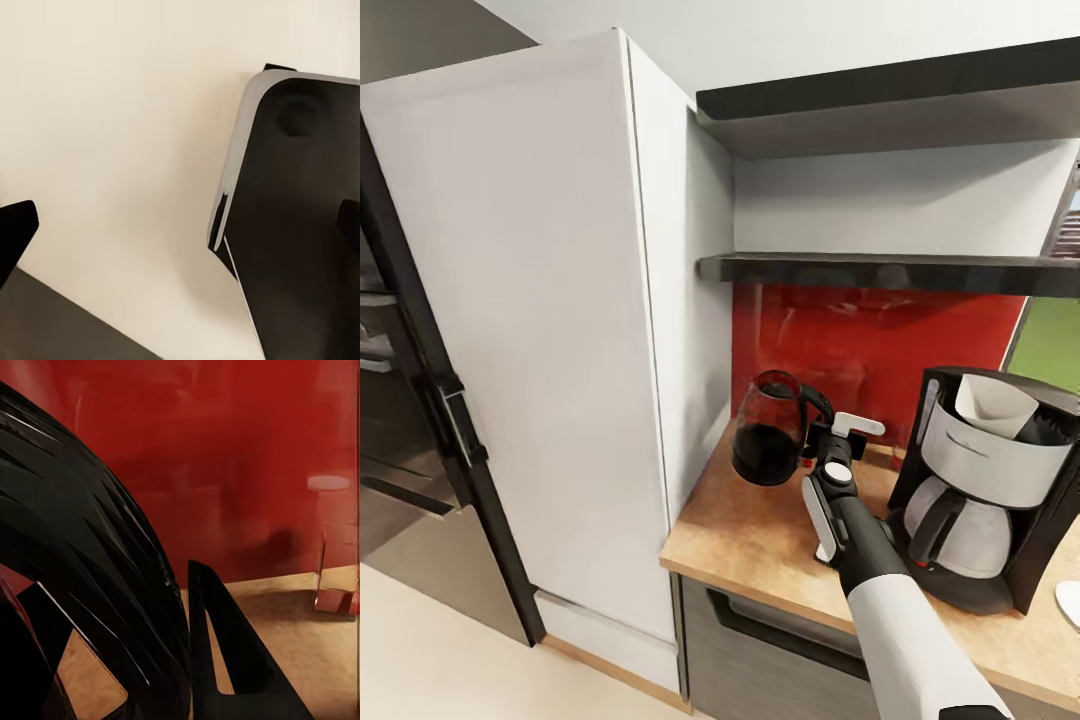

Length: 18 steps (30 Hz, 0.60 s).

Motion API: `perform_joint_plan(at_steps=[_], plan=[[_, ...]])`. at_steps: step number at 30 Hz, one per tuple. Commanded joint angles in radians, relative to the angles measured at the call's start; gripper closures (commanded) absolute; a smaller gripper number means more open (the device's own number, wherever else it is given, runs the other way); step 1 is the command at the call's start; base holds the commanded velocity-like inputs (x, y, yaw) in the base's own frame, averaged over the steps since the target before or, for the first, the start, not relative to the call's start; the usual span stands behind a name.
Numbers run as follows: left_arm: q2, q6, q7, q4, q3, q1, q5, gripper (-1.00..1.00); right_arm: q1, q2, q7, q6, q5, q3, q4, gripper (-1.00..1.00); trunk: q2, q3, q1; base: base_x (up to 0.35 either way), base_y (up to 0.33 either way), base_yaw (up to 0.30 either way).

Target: Set up a coffee station on the kitchen countertop: keep the coffee maker on the countertop, move the bottle of coffee from the kitchen shelf to the counter next to the coffee maker, place a paper coffee filter on top of the coffee maker, put the saucer next to the coffee maker with the coffee cup on the saucer, and place the electric kettle next to the coffee maker.

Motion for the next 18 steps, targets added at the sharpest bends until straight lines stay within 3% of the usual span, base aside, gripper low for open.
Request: perform_joint_plan(at_steps=[1,11,18], plan=[[0.0,0.0,0.004,-0.002,-0.009,0.001,0.008,-1.0,0.0,0.001,-0.003,0.007,0.007,-0.001,-0.002,1.0,-0.001,0.0,0.0,0.032,0.011,-0.161],[0.0,0.0,0.004,-0.002,-0.008,0.001,0.008,-1.0,0.0,0.001,-0.003,0.007,0.007,0.001,-0.001,1.0,-0.001,0.0,0.0,0.003,0.001,-0.269],[0.001,-0.001,0.004,-0.001,-0.007,0.001,0.008,-1.0,0.0,0.001,-0.003,0.007,0.005,0.003,0.001,1.0,-0.001,0.0,0.0,0.123,0.102,-0.279]])
